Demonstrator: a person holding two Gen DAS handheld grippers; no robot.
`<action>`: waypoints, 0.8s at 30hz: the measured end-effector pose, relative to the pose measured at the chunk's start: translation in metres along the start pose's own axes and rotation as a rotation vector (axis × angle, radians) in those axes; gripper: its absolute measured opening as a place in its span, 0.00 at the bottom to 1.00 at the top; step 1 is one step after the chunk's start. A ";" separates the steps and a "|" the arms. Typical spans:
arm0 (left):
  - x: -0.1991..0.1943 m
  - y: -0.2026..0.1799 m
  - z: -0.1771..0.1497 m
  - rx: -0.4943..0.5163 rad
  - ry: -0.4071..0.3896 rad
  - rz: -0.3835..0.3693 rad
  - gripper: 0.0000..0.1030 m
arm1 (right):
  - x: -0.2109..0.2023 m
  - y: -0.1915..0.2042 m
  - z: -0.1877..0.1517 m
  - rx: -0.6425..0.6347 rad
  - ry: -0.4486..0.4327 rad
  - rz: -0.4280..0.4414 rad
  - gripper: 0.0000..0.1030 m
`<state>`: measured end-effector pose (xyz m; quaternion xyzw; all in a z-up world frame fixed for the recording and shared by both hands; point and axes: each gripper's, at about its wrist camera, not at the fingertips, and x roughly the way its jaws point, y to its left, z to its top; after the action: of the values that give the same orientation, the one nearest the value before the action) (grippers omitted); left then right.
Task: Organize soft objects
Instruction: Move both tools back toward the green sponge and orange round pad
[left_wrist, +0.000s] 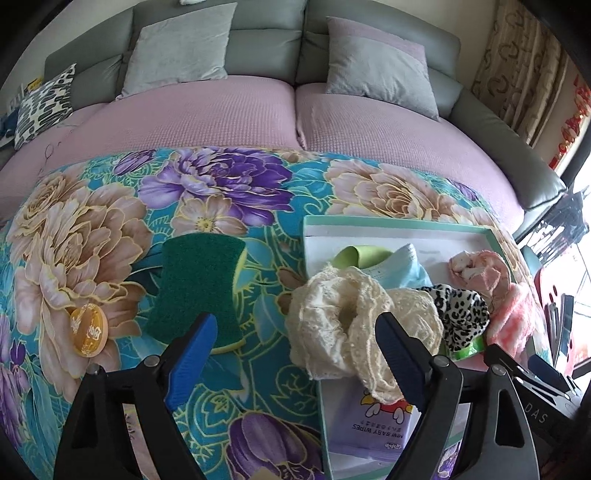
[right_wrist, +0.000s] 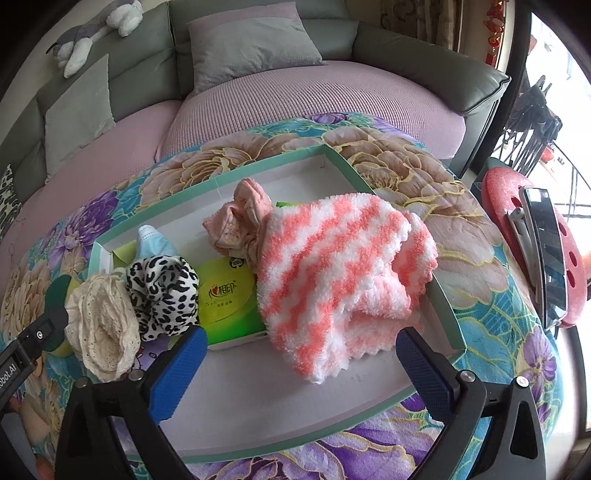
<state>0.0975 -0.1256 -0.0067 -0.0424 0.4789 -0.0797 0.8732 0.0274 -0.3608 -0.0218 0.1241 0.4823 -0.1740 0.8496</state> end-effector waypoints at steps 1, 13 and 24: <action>0.000 0.003 0.000 -0.011 0.000 0.010 0.85 | -0.001 0.001 0.000 -0.004 -0.001 -0.002 1.00; -0.003 0.056 0.001 -0.161 0.011 0.147 0.85 | -0.025 0.024 -0.003 -0.041 -0.039 -0.008 1.00; -0.022 0.109 -0.005 -0.283 0.000 0.260 0.85 | -0.055 0.094 -0.013 -0.157 -0.096 0.097 1.00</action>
<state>0.0926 -0.0143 -0.0075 -0.1026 0.4867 0.1018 0.8615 0.0303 -0.2607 0.0229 0.0718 0.4464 -0.1000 0.8863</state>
